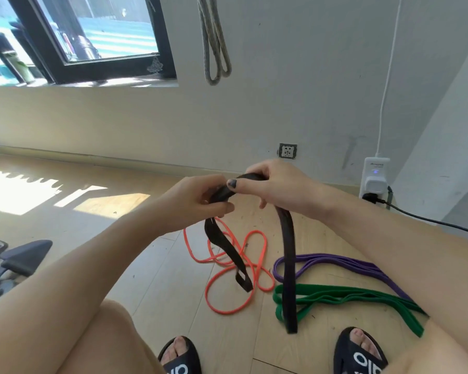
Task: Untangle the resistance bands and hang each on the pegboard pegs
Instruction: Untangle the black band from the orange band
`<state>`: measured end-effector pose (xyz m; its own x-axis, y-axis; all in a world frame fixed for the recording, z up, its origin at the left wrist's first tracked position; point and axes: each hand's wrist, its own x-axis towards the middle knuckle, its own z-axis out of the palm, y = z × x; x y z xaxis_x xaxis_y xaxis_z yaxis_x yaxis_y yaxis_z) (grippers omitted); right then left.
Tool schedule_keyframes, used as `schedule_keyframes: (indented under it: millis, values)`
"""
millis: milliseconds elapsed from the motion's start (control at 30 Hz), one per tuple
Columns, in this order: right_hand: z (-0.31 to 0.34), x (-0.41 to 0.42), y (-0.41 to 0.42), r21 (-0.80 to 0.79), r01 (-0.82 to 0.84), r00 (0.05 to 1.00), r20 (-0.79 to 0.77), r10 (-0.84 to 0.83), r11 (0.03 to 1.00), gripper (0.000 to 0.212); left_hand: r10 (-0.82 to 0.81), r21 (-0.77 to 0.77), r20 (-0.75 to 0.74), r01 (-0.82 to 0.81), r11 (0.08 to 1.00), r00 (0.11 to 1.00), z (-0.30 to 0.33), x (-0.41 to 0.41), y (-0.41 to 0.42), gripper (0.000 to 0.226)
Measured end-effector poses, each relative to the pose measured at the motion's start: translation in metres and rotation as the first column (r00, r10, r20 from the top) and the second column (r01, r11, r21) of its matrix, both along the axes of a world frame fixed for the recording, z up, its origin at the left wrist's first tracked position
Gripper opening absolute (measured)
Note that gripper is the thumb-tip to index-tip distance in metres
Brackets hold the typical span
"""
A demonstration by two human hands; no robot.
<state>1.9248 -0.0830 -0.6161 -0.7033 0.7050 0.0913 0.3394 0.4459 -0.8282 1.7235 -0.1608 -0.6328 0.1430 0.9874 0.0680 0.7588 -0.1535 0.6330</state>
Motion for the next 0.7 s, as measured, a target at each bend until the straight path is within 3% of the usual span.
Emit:
schedule_keyframes:
  millis: [133,267,433,567,700]
  values:
    - [0.01,0.021,0.015,-0.064,0.129,0.986,-0.095,-0.135,0.99,0.027,-0.019,-0.136,-0.29,-0.021,0.99,0.957,-0.016,-0.006,0.0,0.024]
    - [0.007,0.036,0.024,-0.078,0.143,0.99,0.024,-0.141,0.987,0.032,0.098,-0.106,-0.148,-0.114,0.988,0.984,-0.016,-0.012,0.003,0.018]
    - [-0.002,0.029,0.013,-0.371,-0.004,0.99,0.128,0.055,0.929,0.047,0.117,0.097,-0.035,-0.113,0.989,0.993,0.002,0.004,0.003,0.017]
    - [-0.008,0.005,-0.004,-0.295,-0.102,0.993,0.023,0.114,0.95,0.049,0.003,0.064,-0.124,0.005,0.998,0.992,0.001,0.01,0.003,0.013]
    - [-0.004,-0.001,-0.002,-0.226,-0.048,0.998,0.022,0.055,0.973,0.048,-0.005,-0.027,-0.149,0.001,1.0,0.989,-0.008,-0.001,0.0,0.014]
